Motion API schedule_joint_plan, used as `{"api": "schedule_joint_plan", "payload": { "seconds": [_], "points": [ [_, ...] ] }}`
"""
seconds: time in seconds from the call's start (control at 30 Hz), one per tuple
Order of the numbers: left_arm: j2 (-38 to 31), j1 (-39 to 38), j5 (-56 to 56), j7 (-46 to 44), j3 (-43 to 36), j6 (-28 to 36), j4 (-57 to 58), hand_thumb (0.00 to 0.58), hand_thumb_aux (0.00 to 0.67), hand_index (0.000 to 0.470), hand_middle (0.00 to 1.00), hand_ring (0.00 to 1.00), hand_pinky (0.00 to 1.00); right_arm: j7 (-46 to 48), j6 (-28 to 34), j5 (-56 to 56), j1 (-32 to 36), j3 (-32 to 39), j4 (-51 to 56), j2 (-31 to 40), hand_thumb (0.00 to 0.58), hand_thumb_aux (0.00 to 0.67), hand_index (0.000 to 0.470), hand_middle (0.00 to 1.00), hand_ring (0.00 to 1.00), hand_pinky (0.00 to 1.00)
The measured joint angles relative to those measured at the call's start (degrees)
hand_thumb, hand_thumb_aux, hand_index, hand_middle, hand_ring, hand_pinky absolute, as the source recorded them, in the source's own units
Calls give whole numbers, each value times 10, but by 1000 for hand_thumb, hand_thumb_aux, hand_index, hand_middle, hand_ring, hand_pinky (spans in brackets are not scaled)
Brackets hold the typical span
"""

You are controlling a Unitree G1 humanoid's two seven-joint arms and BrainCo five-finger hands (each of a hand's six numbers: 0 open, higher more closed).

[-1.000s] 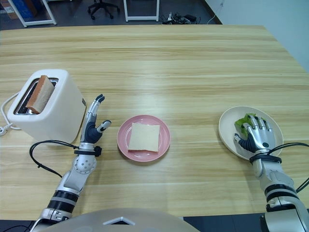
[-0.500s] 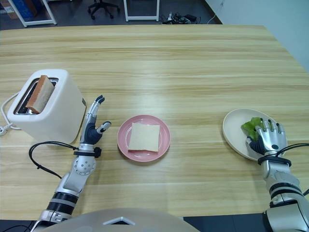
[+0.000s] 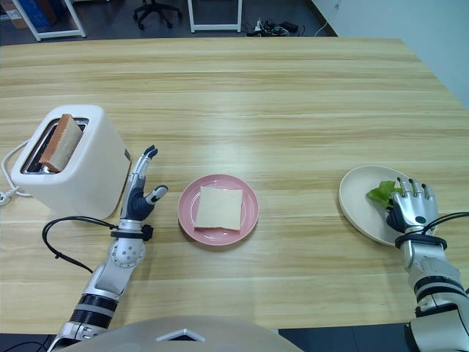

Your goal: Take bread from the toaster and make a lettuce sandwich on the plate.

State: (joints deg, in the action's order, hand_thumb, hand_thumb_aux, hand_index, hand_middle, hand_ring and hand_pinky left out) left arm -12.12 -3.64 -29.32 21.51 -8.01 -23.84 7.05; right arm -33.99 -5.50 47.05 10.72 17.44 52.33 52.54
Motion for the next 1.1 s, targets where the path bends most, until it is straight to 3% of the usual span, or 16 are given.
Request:
{"api": "schedule_joint_plan", "payload": {
  "seconds": [0.17, 0.33, 0.47, 0.8, 0.9, 1.1],
  "points": [
    [0, -1, 0, 0, 0, 0, -2, 0, 0, 0, 0, 0, 0, 11, 24, -15, -65, -43, -168, 16, 580, 670, 470, 0, 0, 0],
    [1, 0, 0, 3, 1, -1, -1, 0, 0, 0, 0, 0, 0, 48, 63, -13, -127, -102, -439, 14, 580, 670, 470, 0, 0, 0],
    [4, 5, 2, 4, 2, -2, 10, 0, 0, 0, 0, 0, 0, 104, 60, 12, -87, -73, -573, -50, 580, 670, 470, 0, 0, 0],
    [13, 23, 12, 4, 4, -11, 40, 0, 0, 0, 0, 0, 0, 163, 16, 94, 53, 80, -526, -240, 580, 670, 470, 0, 0, 0],
    [14, 23, 12, 4, 4, -11, 42, 0, 0, 0, 0, 0, 0, 168, 1, 112, 50, 115, -496, -258, 580, 670, 470, 0, 0, 0],
    [15, 23, 12, 5, 4, -12, 42, 0, 0, 0, 0, 0, 0, 178, -29, 130, -19, 155, -491, -254, 580, 670, 470, 0, 0, 0]
  ]
}}
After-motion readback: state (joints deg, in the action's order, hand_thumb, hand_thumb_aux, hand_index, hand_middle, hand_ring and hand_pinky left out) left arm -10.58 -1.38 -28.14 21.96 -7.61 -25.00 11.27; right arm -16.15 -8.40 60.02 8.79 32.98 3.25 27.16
